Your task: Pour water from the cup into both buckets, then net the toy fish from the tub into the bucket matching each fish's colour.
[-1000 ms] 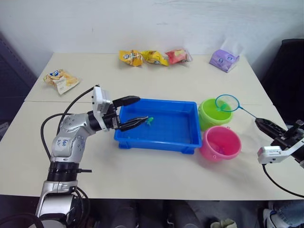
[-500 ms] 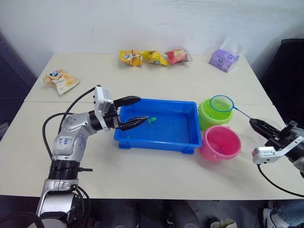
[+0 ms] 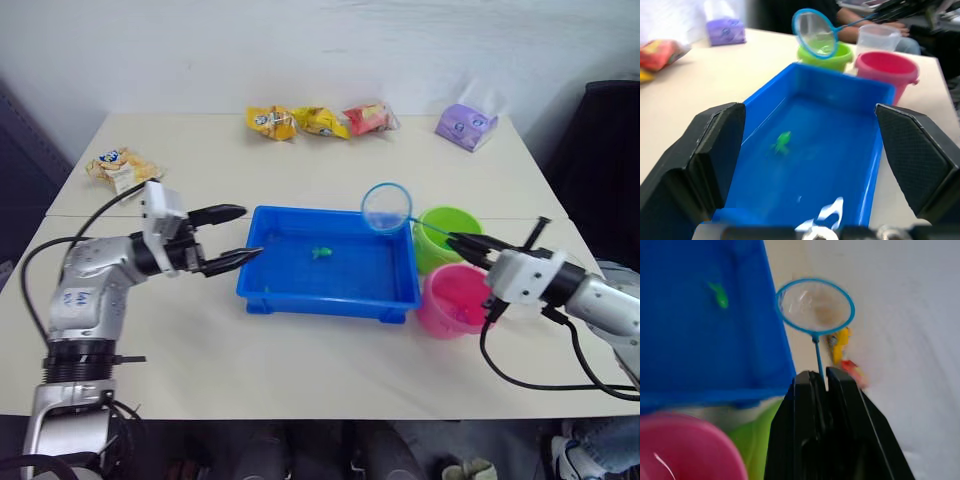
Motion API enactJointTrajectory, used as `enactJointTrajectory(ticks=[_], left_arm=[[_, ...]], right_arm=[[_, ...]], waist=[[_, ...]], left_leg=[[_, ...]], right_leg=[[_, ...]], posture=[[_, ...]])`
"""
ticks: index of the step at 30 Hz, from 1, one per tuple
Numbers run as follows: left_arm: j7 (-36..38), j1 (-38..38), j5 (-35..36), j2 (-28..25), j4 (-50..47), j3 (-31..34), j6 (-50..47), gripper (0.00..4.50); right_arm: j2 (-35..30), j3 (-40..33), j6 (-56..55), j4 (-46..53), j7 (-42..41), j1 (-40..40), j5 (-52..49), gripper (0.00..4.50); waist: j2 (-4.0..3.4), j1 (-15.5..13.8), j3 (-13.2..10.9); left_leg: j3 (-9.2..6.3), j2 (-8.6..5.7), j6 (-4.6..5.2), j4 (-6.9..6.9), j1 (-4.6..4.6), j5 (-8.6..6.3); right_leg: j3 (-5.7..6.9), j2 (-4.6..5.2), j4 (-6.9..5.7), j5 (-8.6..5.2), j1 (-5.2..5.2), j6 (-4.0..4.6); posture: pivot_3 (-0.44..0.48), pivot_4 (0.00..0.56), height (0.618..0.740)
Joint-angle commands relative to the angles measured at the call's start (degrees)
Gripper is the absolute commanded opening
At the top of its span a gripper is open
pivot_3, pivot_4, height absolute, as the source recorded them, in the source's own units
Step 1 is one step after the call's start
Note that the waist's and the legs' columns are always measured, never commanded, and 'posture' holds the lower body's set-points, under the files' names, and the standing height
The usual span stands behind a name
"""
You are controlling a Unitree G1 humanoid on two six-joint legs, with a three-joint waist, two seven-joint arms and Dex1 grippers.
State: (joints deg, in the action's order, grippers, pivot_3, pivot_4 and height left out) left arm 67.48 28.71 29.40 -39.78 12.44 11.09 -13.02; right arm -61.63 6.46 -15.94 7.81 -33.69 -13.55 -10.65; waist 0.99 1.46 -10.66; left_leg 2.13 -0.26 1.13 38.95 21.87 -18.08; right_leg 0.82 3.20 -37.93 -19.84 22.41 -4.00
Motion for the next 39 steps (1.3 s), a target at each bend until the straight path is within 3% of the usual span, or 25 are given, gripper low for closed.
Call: enactJointTrajectory(ticks=[1, 5, 12, 18, 26, 32, 39], left_arm=[[3.07, -0.77, 0.55, -2.43, 1.3, 2.32, 1.87, 4.44], [5.13, -1.25, -0.42, -4.75, 3.26, 2.71, 3.46, 4.44], [3.79, -0.27, -0.59, -5.6, 2.68, 2.6, 2.14, 4.44], [3.29, -1.47, -0.39, -5.28, 1.44, 2.48, 1.52, 4.44], [2.74, -2.92, -0.47, -4.36, -0.21, 1.93, 1.31, 4.44], [2.59, -3.09, -0.5, -3.57, -0.56, 1.42, 1.47, 4.44], [2.65, -2.65, -0.42, -1.57, -0.98, 0.63, 1.71, 4.44]], right_arm=[[2.53, 3.71, 10.03, 2.23, -6.15, -4.7, 1.92, 0.0], [6.41, 7.21, 18.64, 0.48, -8.74, -10.66, 7.69, 0.0], [9.38, 11.33, 18.39, -6.65, -9.94, -17.01, 20.29, 0.0], [15.41, 13.08, 19.75, -8.31, -12.79, -18.08, 22.41, 0.0], [23.79, 7.67, 34.72, -1.26, -17.15, -17.06, 11.78, 0.0], [22.25, 0.68, 44.96, 5.94, -18.97, -15.87, 4.37, 0.0], [17.96, -7.03, 49.24, 12.94, -21.18, -12.96, -3.17, 0.0]], waist=[[0.0, -0.36, 0.0], [0.0, -0.36, 0.0], [0.0, -0.19, 0.0], [0.0, 0.4, 0.0], [0.0, 0.1, 0.0], [0.0, -0.02, 0.0], [0.0, 0.05, 0.0]], left_leg=[[-0.07, -0.03, 0.04, 0.01, 0.06, -0.02], [-0.07, -0.08, 0.07, 0.03, 0.24, -0.04], [-0.07, -0.11, 0.08, 0.02, 0.32, -0.05], [-0.04, -0.1, 0.06, 0.02, 0.3, -0.03], [-0.05, -0.1, 0.06, 0.03, 0.32, -0.03], [-0.07, -0.12, 0.09, 0.01, 0.35, -0.05], [-0.07, -0.12, 0.1, -0.03, 0.34, -0.06]], right_leg=[[0.11, 0.06, 0.04, 0.0, 0.0, 0.01], [0.14, 0.14, 0.09, 0.0, 0.16, 0.01], [0.16, 0.16, 0.09, -0.01, 0.23, 0.01], [0.16, 0.14, 0.0, -0.01, 0.25, 0.01], [0.17, 0.15, -0.03, 0.0, 0.27, 0.01], [0.19, 0.18, 0.04, 0.0, 0.26, 0.01], [0.18, 0.18, 0.06, 0.0, 0.26, 0.01]], posture=[[0.0, 0.15, 0.74], [0.0, 0.15, 0.74], [0.0, 0.15, 0.74], [0.0, 0.15, 0.74], [0.0, 0.15, 0.74], [0.0, 0.15, 0.74], [0.0, 0.15, 0.74]])
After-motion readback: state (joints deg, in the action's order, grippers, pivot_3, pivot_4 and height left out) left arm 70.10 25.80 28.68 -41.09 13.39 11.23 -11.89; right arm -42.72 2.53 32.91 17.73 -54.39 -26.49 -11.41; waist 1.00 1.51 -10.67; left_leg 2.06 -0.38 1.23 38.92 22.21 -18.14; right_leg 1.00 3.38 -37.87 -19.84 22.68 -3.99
